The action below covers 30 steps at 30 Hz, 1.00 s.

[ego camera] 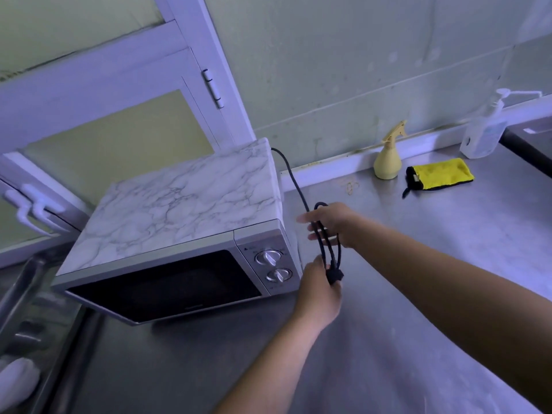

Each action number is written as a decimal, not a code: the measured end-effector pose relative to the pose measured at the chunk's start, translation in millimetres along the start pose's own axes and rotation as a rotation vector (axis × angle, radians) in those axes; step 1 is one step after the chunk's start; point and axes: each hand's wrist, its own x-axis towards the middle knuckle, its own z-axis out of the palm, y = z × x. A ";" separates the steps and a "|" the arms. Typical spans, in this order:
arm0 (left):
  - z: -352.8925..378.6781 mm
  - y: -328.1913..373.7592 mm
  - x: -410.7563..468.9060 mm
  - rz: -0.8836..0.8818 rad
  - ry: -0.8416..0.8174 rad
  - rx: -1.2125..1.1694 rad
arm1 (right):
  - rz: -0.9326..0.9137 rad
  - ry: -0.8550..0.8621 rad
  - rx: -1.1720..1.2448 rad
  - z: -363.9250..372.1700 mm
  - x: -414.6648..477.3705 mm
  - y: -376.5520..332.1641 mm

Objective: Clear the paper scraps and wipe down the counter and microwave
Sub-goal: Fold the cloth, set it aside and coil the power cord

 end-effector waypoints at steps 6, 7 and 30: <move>4.3 3.9 30.6 -0.198 -0.053 -0.133 | -0.035 -0.002 0.165 1.4 16.0 -0.5; 2.7 2.9 37.8 -0.266 -0.067 -0.190 | -0.037 -0.017 0.198 -0.4 18.3 0.0; 54.7 -43.7 123.5 -0.339 -0.290 -0.511 | 0.003 0.295 0.208 -100.9 191.3 31.2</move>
